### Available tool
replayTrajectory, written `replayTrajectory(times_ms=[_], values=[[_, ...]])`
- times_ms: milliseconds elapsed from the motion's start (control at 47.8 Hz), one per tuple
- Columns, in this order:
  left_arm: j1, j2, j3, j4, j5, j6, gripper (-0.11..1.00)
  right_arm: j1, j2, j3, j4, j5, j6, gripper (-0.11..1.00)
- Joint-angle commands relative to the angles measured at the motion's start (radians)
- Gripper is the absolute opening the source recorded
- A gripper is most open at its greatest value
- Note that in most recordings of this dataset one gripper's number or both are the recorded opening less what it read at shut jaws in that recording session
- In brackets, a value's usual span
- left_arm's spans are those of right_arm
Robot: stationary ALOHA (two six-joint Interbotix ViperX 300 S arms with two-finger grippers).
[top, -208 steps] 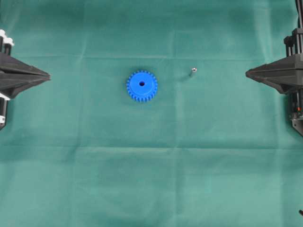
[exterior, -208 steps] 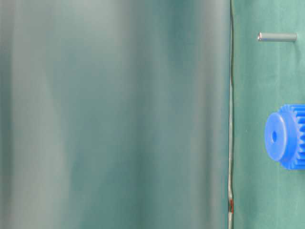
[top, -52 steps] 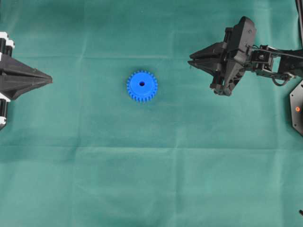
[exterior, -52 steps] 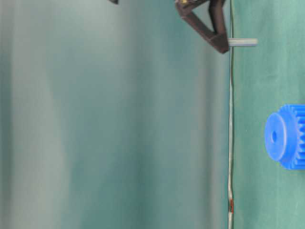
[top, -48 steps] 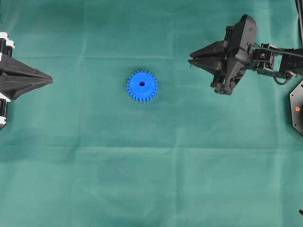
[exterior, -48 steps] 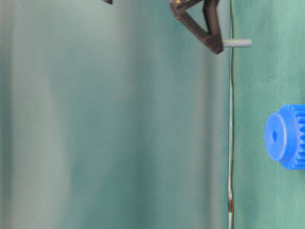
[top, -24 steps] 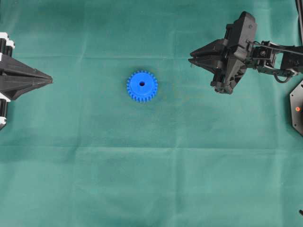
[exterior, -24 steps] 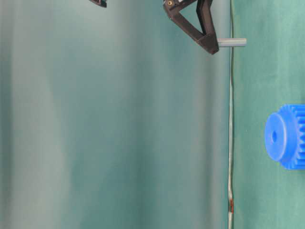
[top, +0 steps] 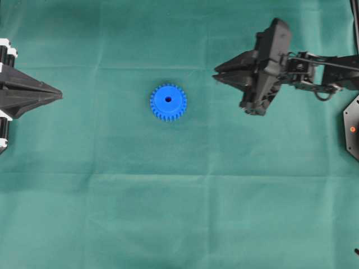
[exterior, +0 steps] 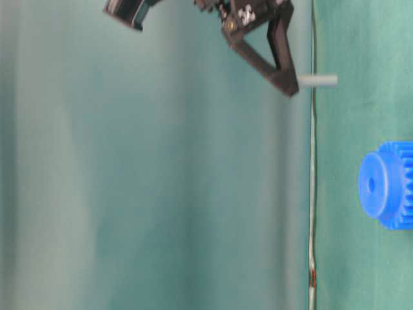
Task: Insert the shaft placed at a random location into the center hole of the medium gear at another random location.
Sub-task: 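Carry the shaft left and position it above the gear's center hole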
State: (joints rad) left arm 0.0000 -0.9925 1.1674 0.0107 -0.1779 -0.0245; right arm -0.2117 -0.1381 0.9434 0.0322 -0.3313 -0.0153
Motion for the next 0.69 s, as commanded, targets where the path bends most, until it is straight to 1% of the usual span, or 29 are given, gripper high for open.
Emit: replayTrajectory(times_ms=[0, 377, 669], values=[[0.003, 0.006, -0.023, 0.002, -0.005, -0.002, 0.00, 0.018, 0.018, -0.061, -0.002, -0.008, -0.006, 0.13], [0.003, 0.006, -0.023, 0.002, -0.005, -0.002, 0.00, 0.064, 0.135, -0.221, -0.002, 0.021, -0.006, 0.13], [0.002, 0.006, -0.023, 0.002, 0.002, -0.002, 0.00, 0.078, 0.192, -0.288, -0.002, 0.037, -0.006, 0.13]])
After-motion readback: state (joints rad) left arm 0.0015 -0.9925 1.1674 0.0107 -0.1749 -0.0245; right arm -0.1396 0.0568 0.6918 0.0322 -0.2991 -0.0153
